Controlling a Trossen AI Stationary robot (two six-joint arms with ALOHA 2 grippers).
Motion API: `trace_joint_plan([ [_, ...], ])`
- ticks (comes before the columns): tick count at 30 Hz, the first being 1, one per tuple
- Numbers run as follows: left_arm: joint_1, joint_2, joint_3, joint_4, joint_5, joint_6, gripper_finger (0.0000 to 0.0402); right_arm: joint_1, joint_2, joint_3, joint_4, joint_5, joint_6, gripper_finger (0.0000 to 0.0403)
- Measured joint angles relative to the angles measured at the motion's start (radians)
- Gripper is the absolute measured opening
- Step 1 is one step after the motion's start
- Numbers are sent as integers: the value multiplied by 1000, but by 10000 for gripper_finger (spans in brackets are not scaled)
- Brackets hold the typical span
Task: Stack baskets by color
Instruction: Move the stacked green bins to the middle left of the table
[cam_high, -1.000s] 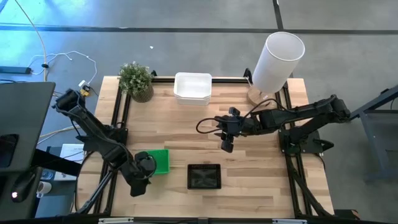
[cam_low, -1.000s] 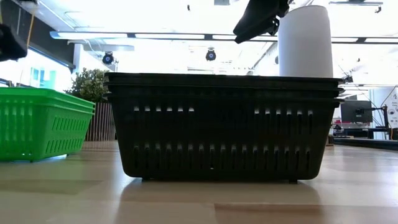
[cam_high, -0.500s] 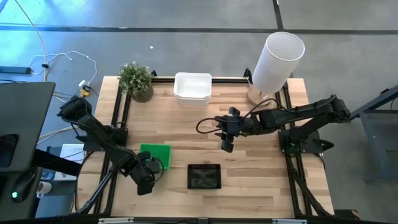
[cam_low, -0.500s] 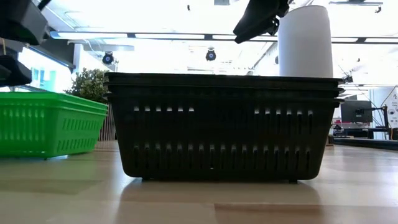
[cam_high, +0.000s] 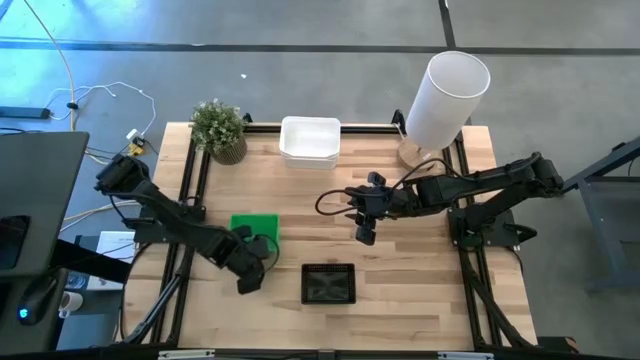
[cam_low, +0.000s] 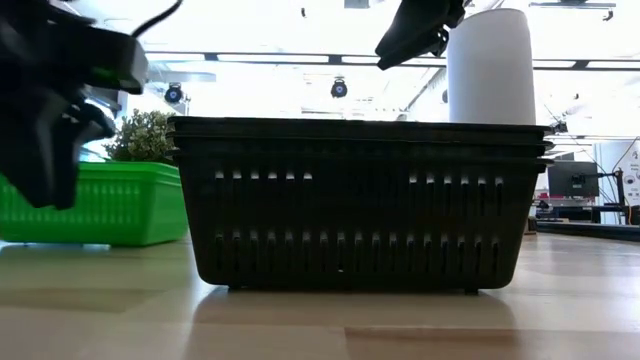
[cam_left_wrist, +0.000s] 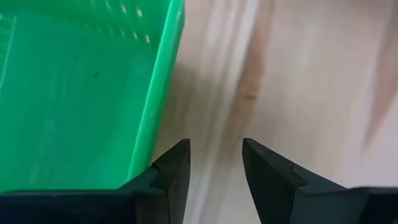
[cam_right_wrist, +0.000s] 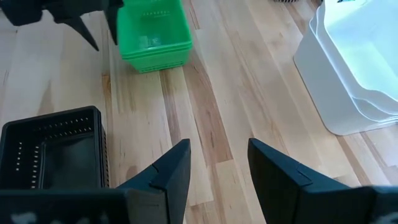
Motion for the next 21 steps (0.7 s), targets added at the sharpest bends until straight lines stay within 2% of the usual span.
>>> trace_joint_plan([
  [9,106,0,0,-36,-12,106,133,0,0,0,0,0,-9,147],
  [14,149,0,0,-93,-55,118,133,0,0,0,-3,0,-9,147],
  [21,194,0,0,-136,-62,160,133,0,0,0,-4,-22,12,147],
])
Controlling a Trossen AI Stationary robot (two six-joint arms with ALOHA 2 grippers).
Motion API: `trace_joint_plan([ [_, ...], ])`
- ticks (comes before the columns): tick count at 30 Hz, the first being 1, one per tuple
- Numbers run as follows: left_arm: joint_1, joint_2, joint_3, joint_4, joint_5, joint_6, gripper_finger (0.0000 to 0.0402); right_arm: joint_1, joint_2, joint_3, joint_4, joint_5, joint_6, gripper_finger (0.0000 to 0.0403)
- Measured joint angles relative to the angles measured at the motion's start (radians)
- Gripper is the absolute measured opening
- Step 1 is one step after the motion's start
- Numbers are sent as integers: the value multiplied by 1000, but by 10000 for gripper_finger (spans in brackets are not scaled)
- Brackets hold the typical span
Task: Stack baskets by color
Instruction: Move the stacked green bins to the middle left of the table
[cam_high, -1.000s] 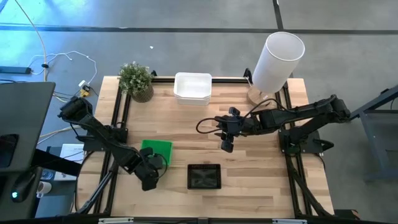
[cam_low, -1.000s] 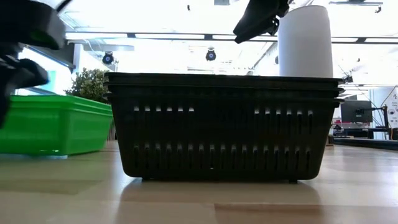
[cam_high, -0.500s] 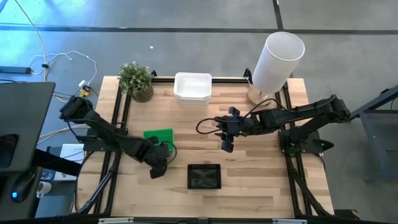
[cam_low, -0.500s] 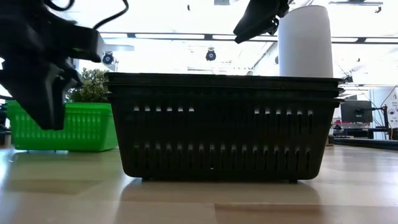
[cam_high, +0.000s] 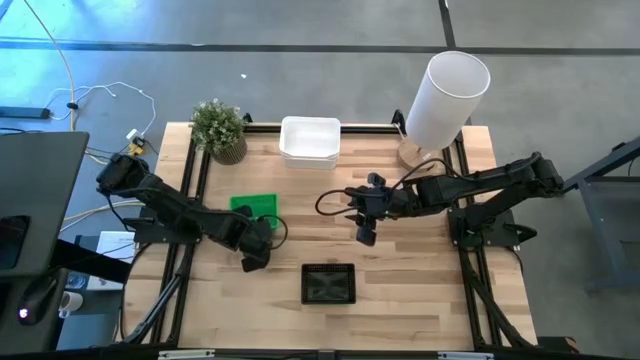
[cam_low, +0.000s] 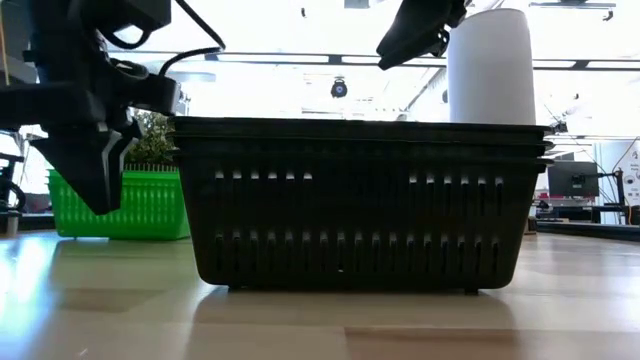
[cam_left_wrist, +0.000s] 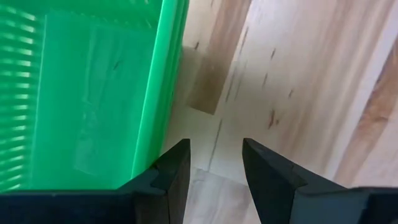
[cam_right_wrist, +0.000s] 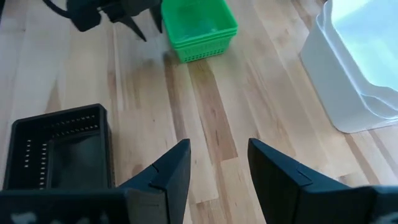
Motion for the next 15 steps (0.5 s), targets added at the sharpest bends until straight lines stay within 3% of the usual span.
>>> trace_joint_plan([
  [9,53,0,0,-27,-3,61,133,1,0,0,-8,-37,27,147],
  [15,81,-1,0,-105,-3,62,133,25,0,0,-11,-125,55,147],
])
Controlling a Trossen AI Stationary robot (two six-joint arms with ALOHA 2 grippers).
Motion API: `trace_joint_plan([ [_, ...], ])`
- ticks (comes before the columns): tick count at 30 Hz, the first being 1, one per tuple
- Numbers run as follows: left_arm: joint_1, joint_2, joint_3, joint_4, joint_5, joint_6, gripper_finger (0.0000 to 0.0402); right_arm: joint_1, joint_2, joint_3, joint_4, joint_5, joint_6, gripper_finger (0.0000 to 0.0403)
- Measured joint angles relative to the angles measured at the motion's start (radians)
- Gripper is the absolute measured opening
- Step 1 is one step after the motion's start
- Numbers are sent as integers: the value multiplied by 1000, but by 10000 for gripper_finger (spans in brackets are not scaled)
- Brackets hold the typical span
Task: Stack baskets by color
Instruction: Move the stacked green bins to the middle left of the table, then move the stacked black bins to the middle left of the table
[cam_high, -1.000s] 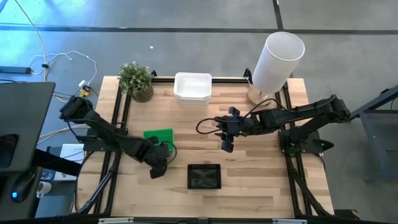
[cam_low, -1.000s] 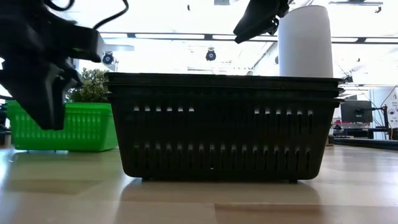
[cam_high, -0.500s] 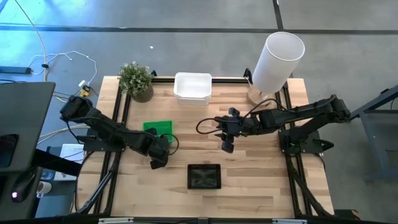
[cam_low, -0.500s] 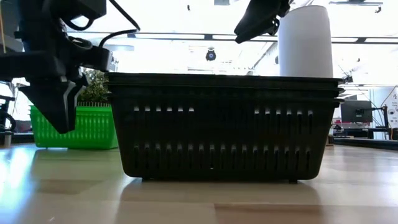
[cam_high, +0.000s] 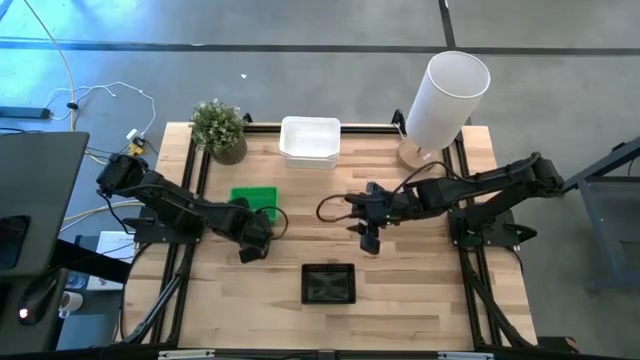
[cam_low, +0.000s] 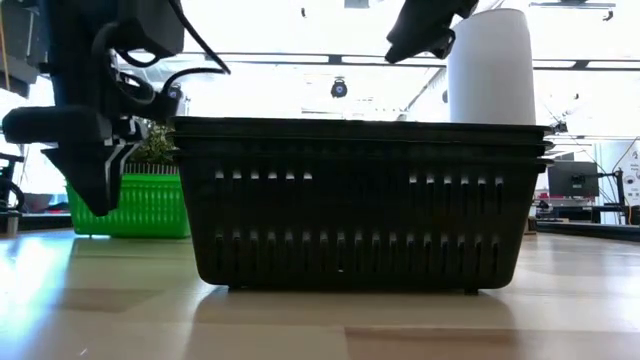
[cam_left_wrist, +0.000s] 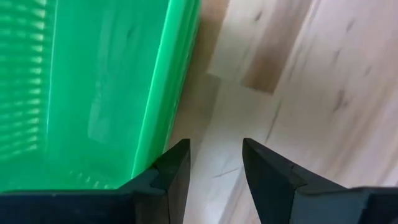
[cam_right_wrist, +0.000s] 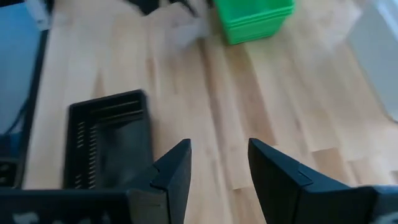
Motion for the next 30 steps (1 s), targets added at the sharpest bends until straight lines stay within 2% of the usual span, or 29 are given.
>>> trace_joint_plan([
  [7,-14,-1,14,-14,22,-23,133,94,0,0,13,-4,68,147],
  [19,-164,-5,139,-12,11,-62,133,229,5,0,231,2,131,147],
  [24,-201,-5,165,-11,1,-85,133,267,59,8,346,-11,137,147],
  [30,-227,-5,167,-14,12,-96,133,306,153,86,348,-35,130,147],
])
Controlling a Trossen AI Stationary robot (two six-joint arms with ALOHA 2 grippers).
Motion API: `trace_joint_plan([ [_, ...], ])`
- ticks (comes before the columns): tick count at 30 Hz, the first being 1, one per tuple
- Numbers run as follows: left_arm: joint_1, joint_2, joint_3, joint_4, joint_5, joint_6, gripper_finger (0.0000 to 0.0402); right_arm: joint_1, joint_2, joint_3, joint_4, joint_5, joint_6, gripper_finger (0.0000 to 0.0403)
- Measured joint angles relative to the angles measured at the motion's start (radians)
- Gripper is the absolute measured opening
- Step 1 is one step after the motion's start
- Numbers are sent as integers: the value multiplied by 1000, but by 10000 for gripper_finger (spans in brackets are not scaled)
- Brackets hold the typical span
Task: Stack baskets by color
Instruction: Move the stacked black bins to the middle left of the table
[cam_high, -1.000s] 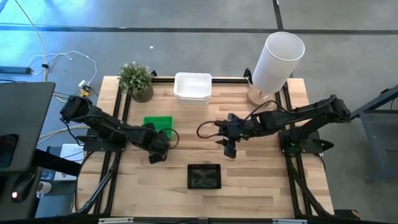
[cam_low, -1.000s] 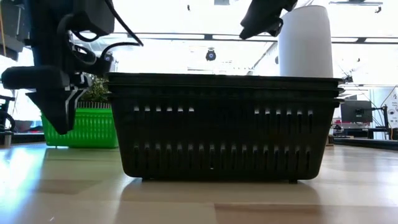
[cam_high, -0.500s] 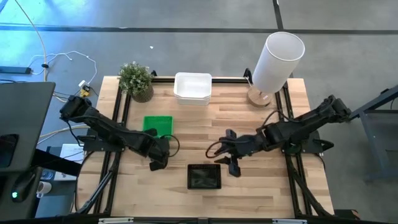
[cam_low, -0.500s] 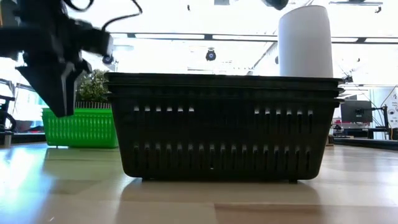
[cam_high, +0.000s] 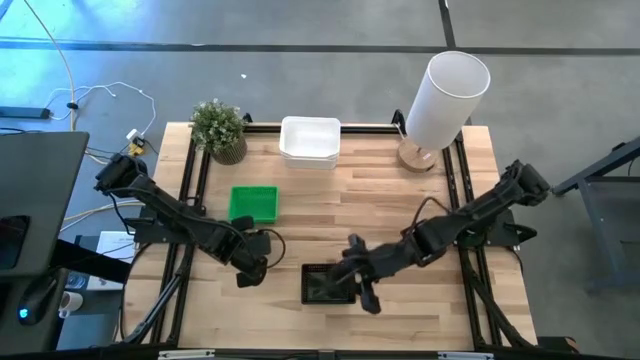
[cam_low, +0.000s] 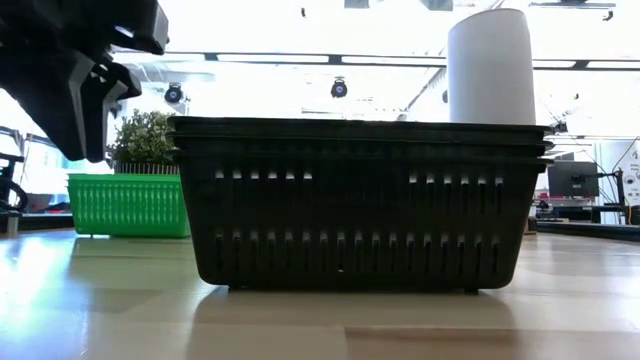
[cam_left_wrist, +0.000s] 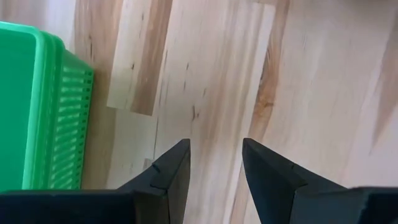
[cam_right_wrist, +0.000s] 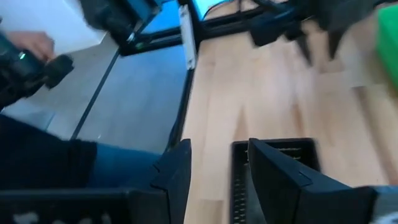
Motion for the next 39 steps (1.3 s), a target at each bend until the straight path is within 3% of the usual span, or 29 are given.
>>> trace_joint_plan([
  [13,-4,0,0,0,-1,-18,133,68,252,104,-4,-137,44,147],
  [28,27,0,0,3,-4,-149,133,55,373,102,-26,-254,-30,147],
  [39,46,0,0,3,-4,-149,133,7,439,101,-41,-249,-64,147],
])
